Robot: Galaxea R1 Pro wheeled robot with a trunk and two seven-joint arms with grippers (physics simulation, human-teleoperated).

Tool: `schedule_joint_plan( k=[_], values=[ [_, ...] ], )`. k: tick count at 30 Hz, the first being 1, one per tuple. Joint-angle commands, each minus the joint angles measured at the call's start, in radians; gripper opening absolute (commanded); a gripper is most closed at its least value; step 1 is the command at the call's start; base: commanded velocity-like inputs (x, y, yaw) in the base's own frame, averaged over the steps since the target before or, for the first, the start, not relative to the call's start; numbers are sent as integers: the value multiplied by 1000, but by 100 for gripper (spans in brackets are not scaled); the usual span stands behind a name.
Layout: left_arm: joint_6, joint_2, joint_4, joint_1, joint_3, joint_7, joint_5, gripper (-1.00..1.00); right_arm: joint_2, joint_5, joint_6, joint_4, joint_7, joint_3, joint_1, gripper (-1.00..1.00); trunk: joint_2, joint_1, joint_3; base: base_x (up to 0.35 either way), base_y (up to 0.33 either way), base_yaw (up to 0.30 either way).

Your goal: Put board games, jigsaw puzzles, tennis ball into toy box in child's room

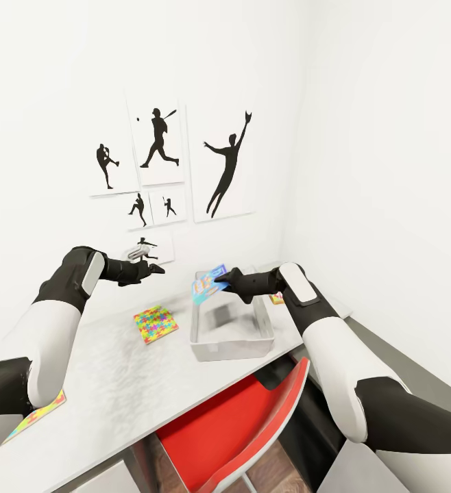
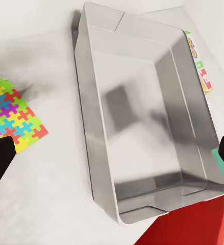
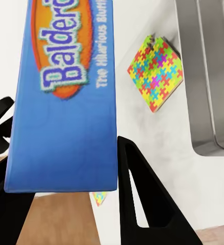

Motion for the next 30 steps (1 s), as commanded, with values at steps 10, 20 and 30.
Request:
schedule_joint_plan(
  k=[10,20,30],
  values=[
    [8,0,0,-1,3,2,9,100,0,-8,-31,-4,-8,-5,0,-100,-2,1,-2,0,0,0],
    [10,4,1,-1,8,1,14,100,0,-11,-120,-4,-3,-10,2,-100,-2,1,-2,0,0,0],
    [14,10,1,-1,108,0,12,100,0,-11,-184,-4,2,-7,-7,-100,-2,1,-2,0,0,0]
  ],
)
